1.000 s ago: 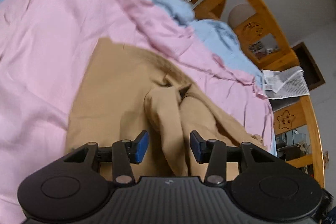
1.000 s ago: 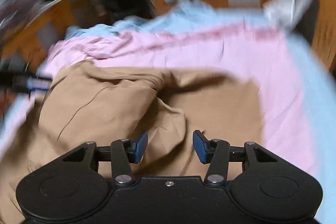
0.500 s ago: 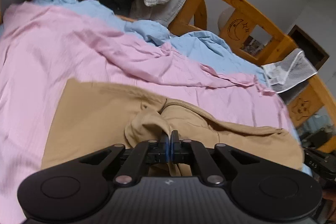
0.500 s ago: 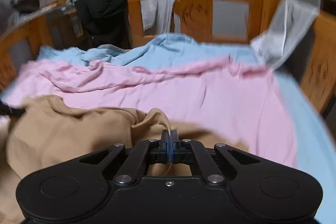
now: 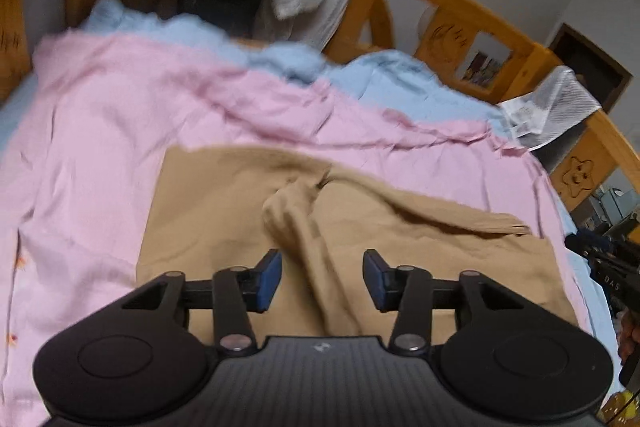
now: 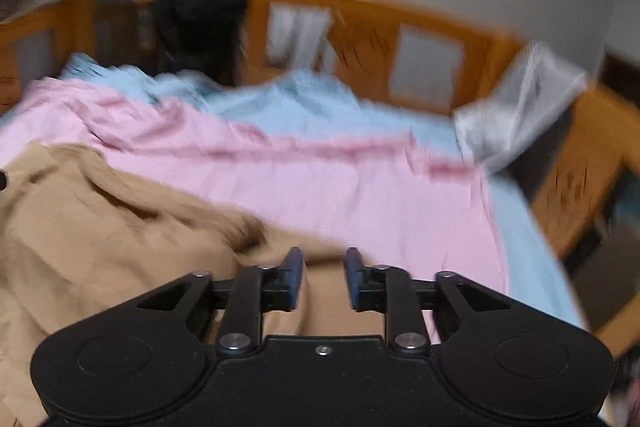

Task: Fold large clothes

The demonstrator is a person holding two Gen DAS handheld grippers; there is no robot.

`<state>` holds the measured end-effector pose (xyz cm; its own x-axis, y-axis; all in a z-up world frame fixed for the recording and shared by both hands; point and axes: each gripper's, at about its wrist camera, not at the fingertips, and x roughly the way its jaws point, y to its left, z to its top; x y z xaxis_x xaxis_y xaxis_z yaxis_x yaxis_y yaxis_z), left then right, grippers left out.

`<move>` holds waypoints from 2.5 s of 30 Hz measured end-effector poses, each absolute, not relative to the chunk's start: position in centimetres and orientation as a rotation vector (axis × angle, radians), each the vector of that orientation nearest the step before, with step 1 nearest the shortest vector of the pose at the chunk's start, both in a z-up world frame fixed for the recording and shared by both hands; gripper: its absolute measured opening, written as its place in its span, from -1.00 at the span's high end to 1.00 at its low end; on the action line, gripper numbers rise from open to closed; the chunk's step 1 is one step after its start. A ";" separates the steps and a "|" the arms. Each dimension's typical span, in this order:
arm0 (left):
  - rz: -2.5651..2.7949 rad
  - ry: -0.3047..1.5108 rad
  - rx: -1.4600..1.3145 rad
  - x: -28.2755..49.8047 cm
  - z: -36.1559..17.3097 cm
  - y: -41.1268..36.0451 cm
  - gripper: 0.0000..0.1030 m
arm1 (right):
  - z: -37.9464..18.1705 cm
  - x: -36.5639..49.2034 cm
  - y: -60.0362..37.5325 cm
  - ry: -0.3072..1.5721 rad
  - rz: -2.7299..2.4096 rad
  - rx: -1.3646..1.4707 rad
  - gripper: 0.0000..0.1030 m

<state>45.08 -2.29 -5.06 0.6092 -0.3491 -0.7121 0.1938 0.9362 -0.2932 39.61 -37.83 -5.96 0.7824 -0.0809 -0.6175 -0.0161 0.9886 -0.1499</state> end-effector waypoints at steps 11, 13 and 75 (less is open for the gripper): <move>-0.328 0.947 -0.047 48.0 -11.7 -9.5 0.10 | -12.5 43.0 -31.1 0.715 0.076 -0.344 0.30; -0.324 0.951 -0.070 48.2 -12.8 -9.2 0.10 | -13.9 43.7 -31.6 0.725 0.055 -0.321 0.30; -0.586 0.912 0.167 19.6 -4.4 -3.5 -0.99 | -10.1 7.7 -23.0 0.861 0.632 -0.880 -0.55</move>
<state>19.58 -3.52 -4.44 0.4686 -0.4068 -0.7841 0.5443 0.8321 -0.1064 7.69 -22.99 -10.07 0.5150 0.1262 -0.8479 -0.7707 0.5012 -0.3935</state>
